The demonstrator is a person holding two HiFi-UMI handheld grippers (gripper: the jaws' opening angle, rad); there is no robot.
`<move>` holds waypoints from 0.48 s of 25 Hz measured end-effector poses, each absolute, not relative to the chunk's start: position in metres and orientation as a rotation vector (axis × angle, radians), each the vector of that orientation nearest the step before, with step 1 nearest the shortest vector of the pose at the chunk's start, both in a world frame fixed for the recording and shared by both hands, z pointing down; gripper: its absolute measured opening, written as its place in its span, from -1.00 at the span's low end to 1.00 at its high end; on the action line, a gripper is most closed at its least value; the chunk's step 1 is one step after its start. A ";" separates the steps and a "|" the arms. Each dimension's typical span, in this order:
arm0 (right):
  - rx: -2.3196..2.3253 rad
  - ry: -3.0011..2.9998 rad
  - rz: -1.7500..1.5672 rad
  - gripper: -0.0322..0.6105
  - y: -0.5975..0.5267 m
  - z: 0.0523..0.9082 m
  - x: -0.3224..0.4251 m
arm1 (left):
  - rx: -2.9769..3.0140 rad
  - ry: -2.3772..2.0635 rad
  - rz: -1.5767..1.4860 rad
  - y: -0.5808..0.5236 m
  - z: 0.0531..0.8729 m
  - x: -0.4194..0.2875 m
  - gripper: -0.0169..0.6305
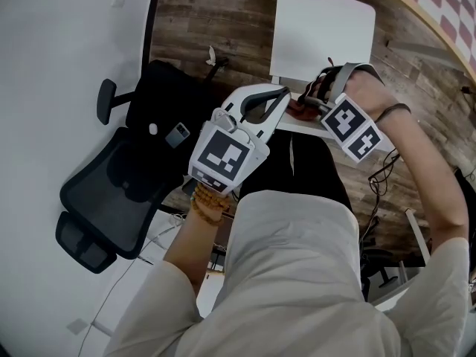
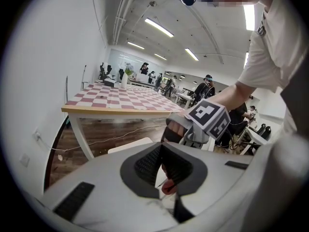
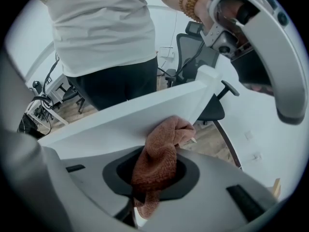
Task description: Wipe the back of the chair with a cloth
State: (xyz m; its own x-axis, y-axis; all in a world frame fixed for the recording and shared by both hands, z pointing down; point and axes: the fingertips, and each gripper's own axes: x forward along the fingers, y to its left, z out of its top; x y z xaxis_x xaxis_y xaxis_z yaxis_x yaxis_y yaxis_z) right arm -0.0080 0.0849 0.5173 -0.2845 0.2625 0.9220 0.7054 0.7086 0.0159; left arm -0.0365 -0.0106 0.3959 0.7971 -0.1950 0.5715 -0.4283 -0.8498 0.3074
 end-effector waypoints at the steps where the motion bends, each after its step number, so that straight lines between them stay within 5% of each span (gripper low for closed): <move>1: -0.758 -1.854 -0.521 -0.64 0.085 0.521 -0.007 | 2.555 -0.470 0.747 -0.011 0.397 -0.036 -0.91; 12: -0.772 -1.786 -0.498 -0.64 0.083 0.566 0.001 | 2.535 -0.481 0.722 -0.009 0.402 -0.036 -0.91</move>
State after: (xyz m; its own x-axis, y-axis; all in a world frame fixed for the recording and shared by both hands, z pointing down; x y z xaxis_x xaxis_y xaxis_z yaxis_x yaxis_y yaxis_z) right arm 0.0015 0.0829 0.5659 -0.2133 0.2624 0.9411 0.7114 0.7019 -0.0345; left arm -0.0364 -0.0092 0.4023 0.8012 -0.2020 0.5633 -0.4424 -0.8337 0.3304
